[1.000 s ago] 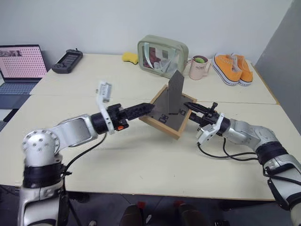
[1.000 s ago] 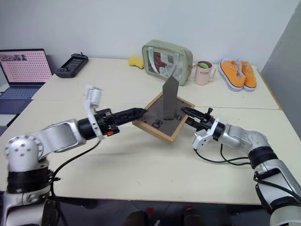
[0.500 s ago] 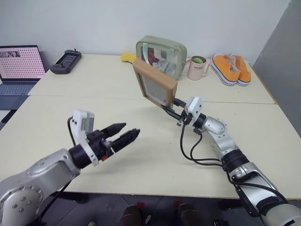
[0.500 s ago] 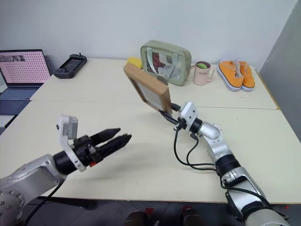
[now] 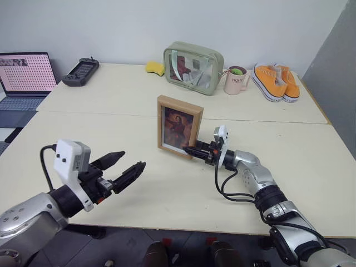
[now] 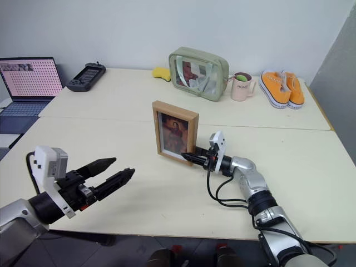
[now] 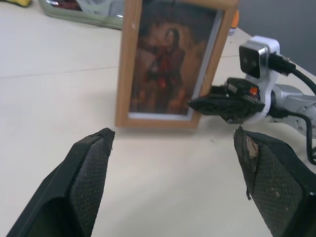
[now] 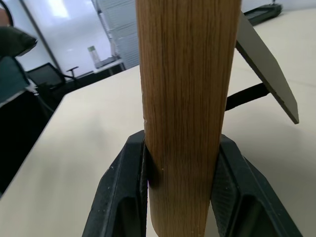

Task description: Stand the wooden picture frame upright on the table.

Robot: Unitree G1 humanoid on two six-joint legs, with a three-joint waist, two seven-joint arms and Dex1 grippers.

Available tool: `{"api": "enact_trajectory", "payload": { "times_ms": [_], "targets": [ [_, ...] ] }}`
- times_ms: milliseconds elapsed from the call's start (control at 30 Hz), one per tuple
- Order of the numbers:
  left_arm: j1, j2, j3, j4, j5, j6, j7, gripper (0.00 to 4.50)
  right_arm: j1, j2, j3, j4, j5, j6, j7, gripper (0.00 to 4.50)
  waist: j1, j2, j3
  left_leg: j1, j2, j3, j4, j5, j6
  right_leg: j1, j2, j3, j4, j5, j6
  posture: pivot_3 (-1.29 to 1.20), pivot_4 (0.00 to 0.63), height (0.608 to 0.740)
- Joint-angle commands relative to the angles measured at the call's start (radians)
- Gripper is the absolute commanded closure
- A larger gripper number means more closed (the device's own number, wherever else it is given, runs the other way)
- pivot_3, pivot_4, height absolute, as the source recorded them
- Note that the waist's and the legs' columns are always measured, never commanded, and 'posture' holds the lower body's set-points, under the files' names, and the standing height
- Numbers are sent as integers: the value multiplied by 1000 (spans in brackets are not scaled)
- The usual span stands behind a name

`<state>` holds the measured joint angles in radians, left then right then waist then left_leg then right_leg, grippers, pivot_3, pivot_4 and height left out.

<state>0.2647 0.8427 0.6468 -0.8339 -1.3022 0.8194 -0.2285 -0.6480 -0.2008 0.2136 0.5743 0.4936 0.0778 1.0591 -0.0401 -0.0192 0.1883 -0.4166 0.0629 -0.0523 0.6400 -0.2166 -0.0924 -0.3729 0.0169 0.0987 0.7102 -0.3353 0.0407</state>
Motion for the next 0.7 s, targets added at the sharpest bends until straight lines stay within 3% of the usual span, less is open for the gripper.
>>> {"api": "enact_trajectory", "payload": {
  "times_ms": [33,600,700],
  "targets": [
    [24,28,52,-27,-4,-23,-18,370,3,21,-53,-19,24,39,61,3149,-2,0,0,0,0,0,0,0,0,0,0,0,0,0,0,0,150,740],
    [-40,72,32,29,3,-23,-17,370,14,29,-97,17,-34,135,94,3149,-4,0,0,0,1,1,-3,0,0,-1,0,0,-2,0,0,0,150,740],
    [-52,70,22,37,1,-20,-13,360,16,33,-112,14,-44,131,71,2314,-4,0,0,0,1,1,-4,0,0,-1,0,0,-3,0,0,0,150,740]
  ]
}}
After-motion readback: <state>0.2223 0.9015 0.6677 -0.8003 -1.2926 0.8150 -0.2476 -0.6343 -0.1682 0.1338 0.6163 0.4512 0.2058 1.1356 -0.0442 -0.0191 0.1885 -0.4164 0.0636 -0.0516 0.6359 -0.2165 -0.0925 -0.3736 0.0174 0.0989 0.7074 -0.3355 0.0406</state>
